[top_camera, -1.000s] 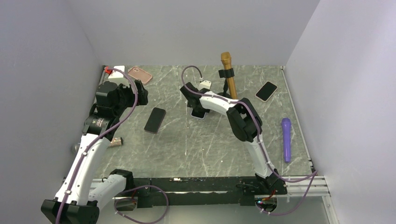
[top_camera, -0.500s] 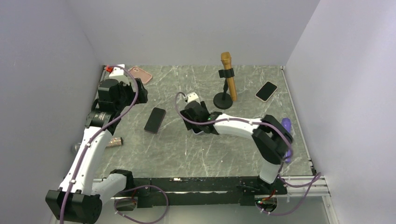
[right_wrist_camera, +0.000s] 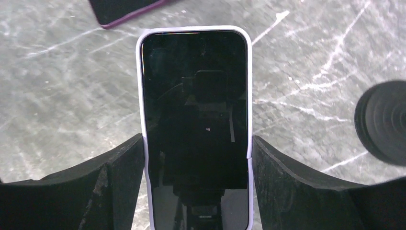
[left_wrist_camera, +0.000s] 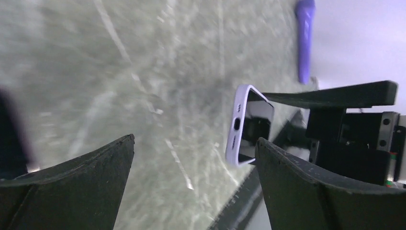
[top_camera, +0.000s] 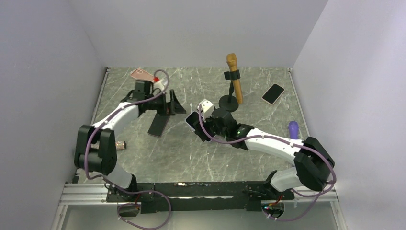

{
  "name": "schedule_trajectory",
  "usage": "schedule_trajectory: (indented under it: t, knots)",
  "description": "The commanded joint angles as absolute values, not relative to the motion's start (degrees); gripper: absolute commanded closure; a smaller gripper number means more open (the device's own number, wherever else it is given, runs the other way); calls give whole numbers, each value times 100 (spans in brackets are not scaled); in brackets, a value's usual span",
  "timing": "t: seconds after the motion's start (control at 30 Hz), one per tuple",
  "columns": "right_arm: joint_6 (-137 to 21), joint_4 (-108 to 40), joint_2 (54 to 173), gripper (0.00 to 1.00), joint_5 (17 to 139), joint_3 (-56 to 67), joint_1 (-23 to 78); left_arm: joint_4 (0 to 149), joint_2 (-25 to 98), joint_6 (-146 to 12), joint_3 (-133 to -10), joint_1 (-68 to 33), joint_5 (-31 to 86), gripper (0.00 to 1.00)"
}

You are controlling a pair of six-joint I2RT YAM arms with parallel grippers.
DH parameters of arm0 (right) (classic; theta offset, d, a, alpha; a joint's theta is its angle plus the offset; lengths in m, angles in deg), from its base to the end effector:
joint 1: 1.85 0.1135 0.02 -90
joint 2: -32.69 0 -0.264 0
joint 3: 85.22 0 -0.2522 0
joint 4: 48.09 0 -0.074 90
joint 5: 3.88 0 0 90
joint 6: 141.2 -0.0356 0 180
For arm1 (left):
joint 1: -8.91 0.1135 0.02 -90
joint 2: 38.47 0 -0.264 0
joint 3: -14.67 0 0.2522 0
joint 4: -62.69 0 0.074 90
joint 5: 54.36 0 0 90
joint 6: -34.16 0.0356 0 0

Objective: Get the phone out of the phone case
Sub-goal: Pick up the phone at the center of the board.

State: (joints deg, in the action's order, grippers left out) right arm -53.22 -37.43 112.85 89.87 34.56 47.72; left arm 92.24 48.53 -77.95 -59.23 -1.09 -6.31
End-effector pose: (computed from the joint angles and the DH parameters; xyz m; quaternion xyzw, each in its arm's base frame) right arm 0.2004 0.2316 0.2319 -0.3352 0.8010 0.1899 0.4582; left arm 0.3166 -0.0800 0.2519 0.0527 0.8655 -0.4187 0.2697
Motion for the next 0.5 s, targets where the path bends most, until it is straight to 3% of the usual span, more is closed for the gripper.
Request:
schedule_trajectory:
  t: [0.0,0.27,0.47]
  knots:
    - [-4940,-4119,10820,100,8337,3233,4781,8848,5236,-8111,-6122,-638,-2040,1]
    - [-4941,-4130,10684,100,8313,3223,4782,8008,5253,-8564,-5850,-841,-2589,4]
    - [-4961,-4295,10651,100,8393,3294,4777,8102,5498,-8574,-5890,-1104,-2771,27]
